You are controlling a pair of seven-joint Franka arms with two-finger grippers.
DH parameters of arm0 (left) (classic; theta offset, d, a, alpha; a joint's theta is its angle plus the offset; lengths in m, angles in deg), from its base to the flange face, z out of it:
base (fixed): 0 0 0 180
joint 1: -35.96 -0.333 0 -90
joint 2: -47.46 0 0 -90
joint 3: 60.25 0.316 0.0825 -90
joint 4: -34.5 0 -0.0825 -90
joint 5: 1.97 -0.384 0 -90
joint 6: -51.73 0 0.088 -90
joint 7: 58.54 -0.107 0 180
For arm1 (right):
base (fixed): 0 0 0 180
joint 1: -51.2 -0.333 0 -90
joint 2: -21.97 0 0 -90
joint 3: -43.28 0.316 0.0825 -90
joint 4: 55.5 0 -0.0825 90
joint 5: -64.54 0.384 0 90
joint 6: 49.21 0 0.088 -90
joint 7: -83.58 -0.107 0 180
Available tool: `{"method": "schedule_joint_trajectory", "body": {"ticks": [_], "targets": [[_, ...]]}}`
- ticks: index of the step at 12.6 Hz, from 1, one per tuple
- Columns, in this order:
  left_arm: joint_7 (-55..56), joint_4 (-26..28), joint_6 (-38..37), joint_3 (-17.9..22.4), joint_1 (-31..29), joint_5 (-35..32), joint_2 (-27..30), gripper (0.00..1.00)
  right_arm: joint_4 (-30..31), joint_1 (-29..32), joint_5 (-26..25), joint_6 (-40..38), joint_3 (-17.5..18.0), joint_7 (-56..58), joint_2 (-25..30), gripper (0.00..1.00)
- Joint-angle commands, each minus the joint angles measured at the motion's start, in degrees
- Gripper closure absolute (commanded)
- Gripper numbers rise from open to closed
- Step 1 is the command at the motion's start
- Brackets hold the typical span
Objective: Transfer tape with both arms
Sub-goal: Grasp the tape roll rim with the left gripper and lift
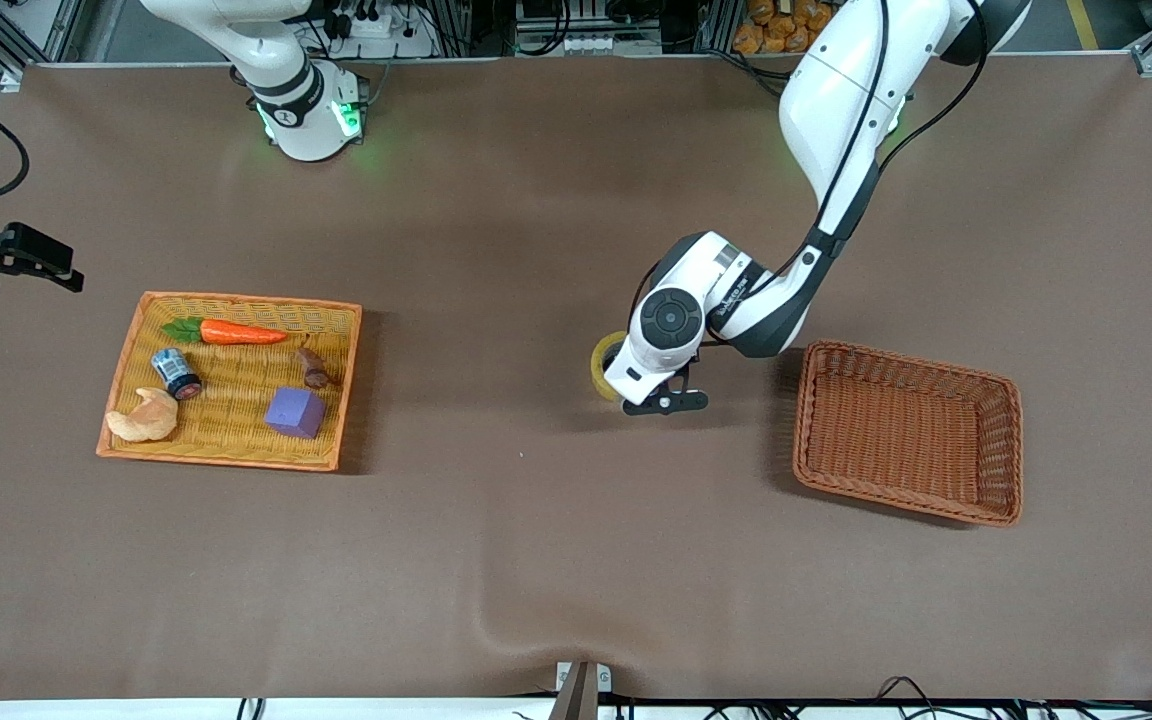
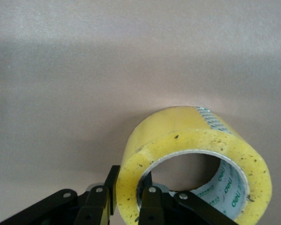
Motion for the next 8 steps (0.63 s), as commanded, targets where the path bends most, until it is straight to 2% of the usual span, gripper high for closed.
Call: {"method": "schedule_joint_trajectory", "body": {"ticks": [1,5,8], "targets": [[6.23,0.06,-1.34,0.01,-0.47,-0.02,5.32,1.0,-0.49,0.4,-0.78,-0.51,0.59,-3.6,-0.07,0.0],[8.8,0.15,-4.68,0.01,-6.43,-0.02,10.96,1.0,-0.67,0.31,-0.69,-1.57,0.59,-4.85,-0.07,0.0],[8.19,0.41,-7.85,0.01,-15.12,-0.11,14.83,1.0,-0.75,0.4,-0.69,-1.74,0.59,-4.85,0.02,0.0]]}}
